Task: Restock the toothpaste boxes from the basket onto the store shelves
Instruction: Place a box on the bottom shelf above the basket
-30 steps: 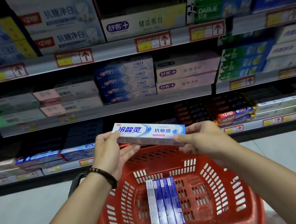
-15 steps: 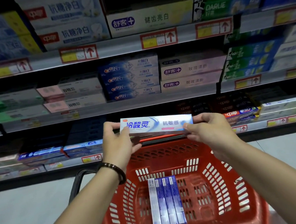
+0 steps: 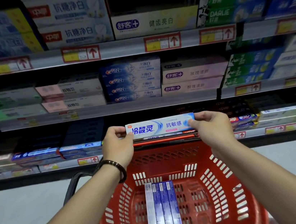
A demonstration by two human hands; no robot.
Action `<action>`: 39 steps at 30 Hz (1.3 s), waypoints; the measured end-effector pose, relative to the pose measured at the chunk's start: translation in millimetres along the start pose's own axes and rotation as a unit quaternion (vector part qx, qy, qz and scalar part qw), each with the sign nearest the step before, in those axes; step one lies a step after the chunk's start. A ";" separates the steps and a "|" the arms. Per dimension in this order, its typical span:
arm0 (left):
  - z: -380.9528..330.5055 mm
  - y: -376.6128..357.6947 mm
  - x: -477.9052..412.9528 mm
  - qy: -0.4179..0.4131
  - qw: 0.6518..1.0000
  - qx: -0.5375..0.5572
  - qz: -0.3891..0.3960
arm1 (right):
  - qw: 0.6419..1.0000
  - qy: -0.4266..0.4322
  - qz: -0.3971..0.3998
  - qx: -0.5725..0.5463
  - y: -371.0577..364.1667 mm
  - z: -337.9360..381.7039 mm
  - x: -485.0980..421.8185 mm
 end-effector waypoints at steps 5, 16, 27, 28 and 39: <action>0.3 -9.6 -7.8 0.011 0.999 0.032 0.012 | 1.000 0.001 -0.016 0.025 -4.1 -6.8 -11.4; -4.6 -39.6 -40.5 0.003 0.998 -0.045 0.039 | 0.995 -0.034 -0.066 0.060 -3.8 -19.4 -53.7; 28.8 -73.2 -90.8 0.092 0.994 -0.019 0.055 | 0.992 -0.082 -0.045 0.087 -20.3 -47.4 -121.9; 32.0 -76.7 -96.8 0.093 0.994 -0.023 0.056 | 0.991 -0.085 -0.039 0.094 -23.7 -48.5 -126.6; 80.7 -106.5 -145.1 0.113 0.983 -0.100 0.103 | 0.983 -0.106 -0.027 0.149 -48.4 -74.7 -174.7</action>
Point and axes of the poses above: each hand's wrist, its own x-axis away from the middle knuckle, its own y-axis out of the back of the hand, z = x × y, the point moved 9 cm from there along -x, towards the middle knuckle, and after that the axes turned 7 degrees about x, right-handed, at the moved point
